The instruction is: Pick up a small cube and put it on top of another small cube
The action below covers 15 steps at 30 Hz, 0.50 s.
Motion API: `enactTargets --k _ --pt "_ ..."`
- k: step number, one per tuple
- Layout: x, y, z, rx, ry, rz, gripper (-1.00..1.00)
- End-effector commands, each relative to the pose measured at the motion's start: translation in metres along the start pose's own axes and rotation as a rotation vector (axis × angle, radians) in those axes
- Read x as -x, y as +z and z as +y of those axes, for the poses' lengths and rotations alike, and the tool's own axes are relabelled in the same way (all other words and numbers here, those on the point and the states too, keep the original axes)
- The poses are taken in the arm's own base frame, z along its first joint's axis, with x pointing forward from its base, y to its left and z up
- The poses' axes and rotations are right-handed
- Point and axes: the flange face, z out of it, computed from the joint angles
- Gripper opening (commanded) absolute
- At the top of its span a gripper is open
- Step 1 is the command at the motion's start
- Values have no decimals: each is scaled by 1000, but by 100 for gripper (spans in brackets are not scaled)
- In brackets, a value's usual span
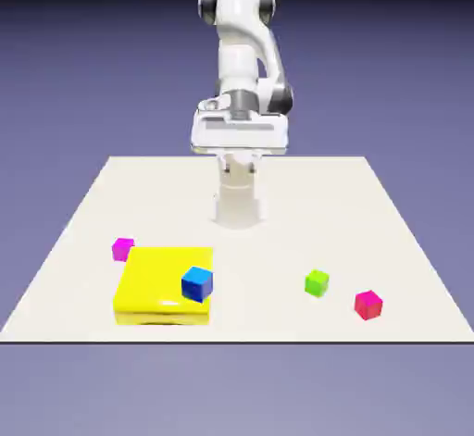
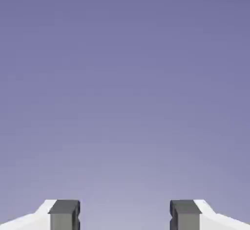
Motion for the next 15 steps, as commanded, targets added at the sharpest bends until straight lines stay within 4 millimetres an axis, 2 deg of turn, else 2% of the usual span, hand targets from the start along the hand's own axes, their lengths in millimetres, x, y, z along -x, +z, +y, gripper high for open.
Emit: enactTargets --k 1,8,15 --pt "6 10 -8 13 -13 -22 0" --pt "66 81 -55 98 -103 -175 0" --pt "149 144 -90 172 -186 -323 0"
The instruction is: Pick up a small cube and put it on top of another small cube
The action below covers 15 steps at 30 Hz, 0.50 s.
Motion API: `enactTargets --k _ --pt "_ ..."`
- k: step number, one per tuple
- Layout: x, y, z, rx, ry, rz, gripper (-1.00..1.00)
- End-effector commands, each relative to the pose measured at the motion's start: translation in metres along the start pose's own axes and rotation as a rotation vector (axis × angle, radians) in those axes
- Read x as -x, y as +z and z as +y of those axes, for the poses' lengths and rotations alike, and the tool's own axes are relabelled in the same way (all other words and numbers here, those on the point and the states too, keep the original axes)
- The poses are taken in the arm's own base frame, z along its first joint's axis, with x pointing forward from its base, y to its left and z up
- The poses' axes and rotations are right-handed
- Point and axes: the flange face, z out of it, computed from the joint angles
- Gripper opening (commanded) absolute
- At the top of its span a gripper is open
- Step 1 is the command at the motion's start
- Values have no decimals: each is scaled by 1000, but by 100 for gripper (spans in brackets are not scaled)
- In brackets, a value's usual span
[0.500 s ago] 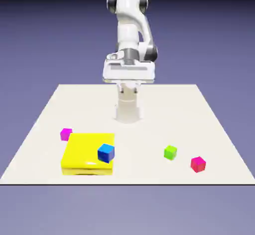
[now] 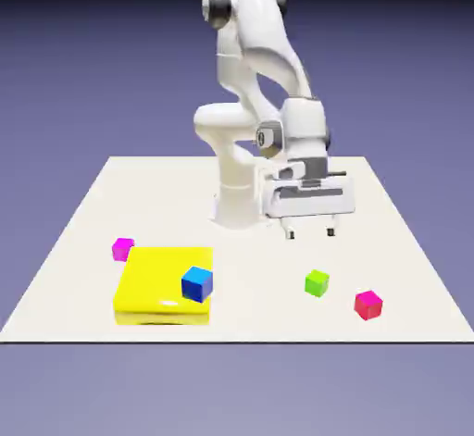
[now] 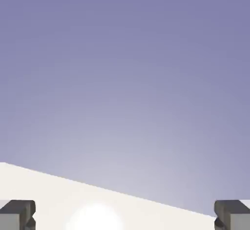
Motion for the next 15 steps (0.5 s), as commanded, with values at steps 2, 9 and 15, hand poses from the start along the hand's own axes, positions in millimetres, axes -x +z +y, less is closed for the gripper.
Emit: enactTargets --k 2,9,15 --pt "19 22 -14 19 -21 -40 0" --pt "99 92 -56 78 -89 -178 0" --pt "131 146 -61 88 -99 -214 0"
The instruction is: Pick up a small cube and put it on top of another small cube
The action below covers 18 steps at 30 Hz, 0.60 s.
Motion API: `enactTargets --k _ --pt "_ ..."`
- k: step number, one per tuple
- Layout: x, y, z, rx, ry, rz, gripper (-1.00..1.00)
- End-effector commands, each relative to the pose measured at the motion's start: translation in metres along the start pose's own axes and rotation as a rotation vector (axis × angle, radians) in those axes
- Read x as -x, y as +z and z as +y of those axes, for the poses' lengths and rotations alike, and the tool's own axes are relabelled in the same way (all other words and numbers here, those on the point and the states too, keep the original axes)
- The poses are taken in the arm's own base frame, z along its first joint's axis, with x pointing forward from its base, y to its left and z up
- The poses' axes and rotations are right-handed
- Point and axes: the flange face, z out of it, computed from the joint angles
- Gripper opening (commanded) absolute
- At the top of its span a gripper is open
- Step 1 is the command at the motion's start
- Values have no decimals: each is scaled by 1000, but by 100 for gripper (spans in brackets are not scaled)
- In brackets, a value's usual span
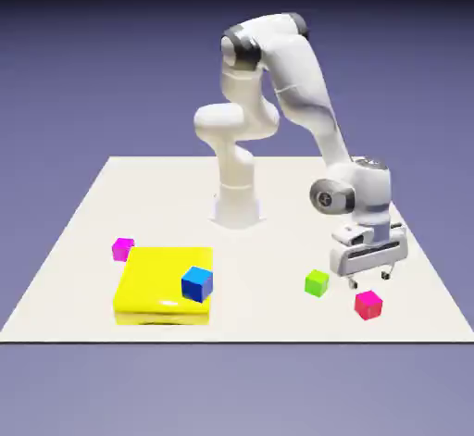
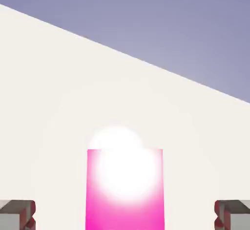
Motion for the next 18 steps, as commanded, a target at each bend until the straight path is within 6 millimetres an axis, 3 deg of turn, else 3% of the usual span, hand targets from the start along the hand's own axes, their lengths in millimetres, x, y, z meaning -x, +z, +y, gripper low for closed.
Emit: enactTargets --k 1,3,4,5,10,15,18 --pt "1 14 1 1 -1 1 0" --pt "2 30 3 4 -4 2 0" --pt "2 30 3 4 -4 2 -100" --pt "2 30 3 4 -4 2 -100" --pt "0 -37 0 3 -3 2 -100" --pt "-103 -83 97 89 226 73 -100" --pt "-147 -116 166 120 380 95 -100"
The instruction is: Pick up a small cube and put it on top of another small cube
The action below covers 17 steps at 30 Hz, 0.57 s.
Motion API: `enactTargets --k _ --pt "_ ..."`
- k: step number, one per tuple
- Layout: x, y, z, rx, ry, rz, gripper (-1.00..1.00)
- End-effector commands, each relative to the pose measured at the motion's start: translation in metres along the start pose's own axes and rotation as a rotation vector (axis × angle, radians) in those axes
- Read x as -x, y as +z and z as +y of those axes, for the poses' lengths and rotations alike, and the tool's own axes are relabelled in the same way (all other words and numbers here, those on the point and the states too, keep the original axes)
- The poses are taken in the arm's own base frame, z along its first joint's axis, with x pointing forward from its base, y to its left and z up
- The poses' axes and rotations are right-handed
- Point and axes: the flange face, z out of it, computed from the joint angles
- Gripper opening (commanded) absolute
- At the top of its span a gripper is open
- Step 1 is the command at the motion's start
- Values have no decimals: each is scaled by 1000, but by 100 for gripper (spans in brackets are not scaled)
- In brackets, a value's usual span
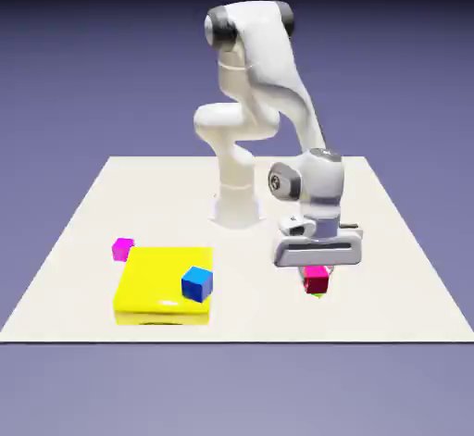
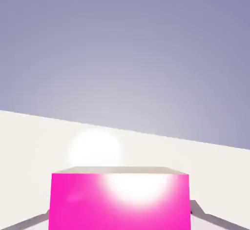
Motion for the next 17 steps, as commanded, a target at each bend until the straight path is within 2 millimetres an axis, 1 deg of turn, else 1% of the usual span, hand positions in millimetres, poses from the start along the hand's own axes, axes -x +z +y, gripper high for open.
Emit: enactTargets --k 1,4,6,7,8,13,14,15,16,17 --pt "-21 -7 19 8 53 2 -100" --pt "-72 -31 82 16 211 0 -100" --pt "-98 -48 127 8 316 -9 -100" --pt "-106 -54 144 2 355 -13 -100" --pt "-106 -54 144 2 355 -13 -100" --pt "-102 11 145 2 356 -13 -100" --pt "-102 16 146 2 355 -13 -100" --pt "-102 16 146 2 355 -13 100" --pt "-102 16 146 2 355 -13 100" --pt "-103 3 145 3 356 -13 100"
